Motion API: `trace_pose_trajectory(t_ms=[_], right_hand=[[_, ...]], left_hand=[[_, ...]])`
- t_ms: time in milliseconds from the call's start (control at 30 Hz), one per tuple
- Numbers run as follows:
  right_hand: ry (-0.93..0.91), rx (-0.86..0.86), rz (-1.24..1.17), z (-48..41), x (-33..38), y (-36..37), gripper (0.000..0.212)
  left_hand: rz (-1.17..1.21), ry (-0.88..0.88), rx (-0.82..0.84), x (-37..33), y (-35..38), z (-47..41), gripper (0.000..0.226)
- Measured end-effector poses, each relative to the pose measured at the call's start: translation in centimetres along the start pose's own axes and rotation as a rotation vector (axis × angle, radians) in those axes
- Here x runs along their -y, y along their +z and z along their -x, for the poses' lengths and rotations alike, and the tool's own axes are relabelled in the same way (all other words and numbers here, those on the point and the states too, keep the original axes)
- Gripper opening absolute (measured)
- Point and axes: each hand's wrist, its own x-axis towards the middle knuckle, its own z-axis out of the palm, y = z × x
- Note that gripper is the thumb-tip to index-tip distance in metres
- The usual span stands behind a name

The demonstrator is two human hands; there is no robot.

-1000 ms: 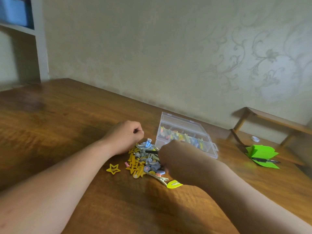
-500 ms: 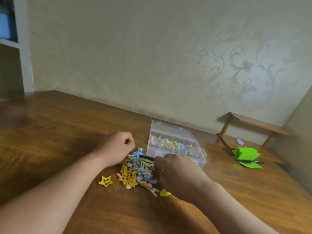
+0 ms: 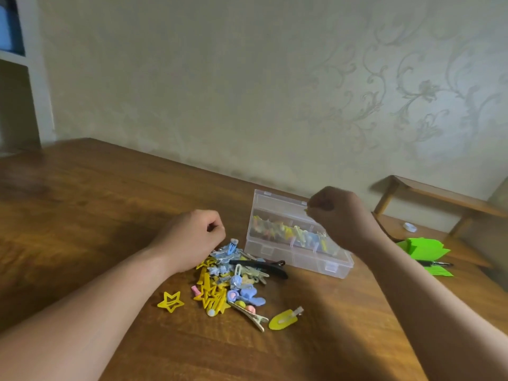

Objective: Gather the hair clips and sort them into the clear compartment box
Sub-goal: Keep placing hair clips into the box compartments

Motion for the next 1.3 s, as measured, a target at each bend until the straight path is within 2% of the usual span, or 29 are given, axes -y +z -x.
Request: trace_pose_trajectory(t_ms=[100, 200, 333, 500, 633, 833, 967, 1100, 1200, 1300], right_hand=[[0.117, 0.099, -0.062, -3.6, -0.6, 1.6, 0.006], [0.113, 0.188, 0.006, -5.0, -1.1, 4.0, 0.006], [0.092, 0.216, 0.138, -5.0, -1.6, 5.3, 0.009], [0.070, 0.090, 0.230, -3.4, -1.5, 4.4, 0.024], [0.035, -0.039, 0.091, -1.0, -1.1, 3.6, 0.025], [-0.092, -0.095, -0.087, 3.0, -0.1, 3.1, 0.020], [-0.211, -0.007, -0.113, 4.6, 0.8, 2.9, 0.018], [-0.311, 0.194, -0.033, 5.6, 2.2, 2.7, 0.012], [-0.344, 0.326, 0.035, 5.9, 2.6, 2.8, 0.011], [-0.341, 0.376, 0.085, 5.9, 2.4, 2.5, 0.009]], left_hand=[[0.002, -0.005, -0.008, 0.0, -0.1, 0.1, 0.024], [-0.001, -0.004, -0.009, 0.1, 0.0, 0.1, 0.023], [-0.007, -0.007, -0.004, 0.3, 0.0, 0.0, 0.023], [-0.014, -0.003, -0.003, 0.1, 0.0, 0.0, 0.022], [-0.018, -0.004, 0.001, 0.0, 0.0, 0.0, 0.022], [-0.032, -0.026, -0.002, -0.3, -0.1, 0.2, 0.021], [-0.059, -0.032, -0.007, -0.7, -0.2, 0.2, 0.020], [-0.063, -0.047, -0.004, -0.6, -0.3, 0.2, 0.021], [-0.044, -0.045, -0.005, -0.5, -0.3, 0.2, 0.021], [-0.036, -0.043, -0.008, -0.5, -0.3, 0.2, 0.021]])
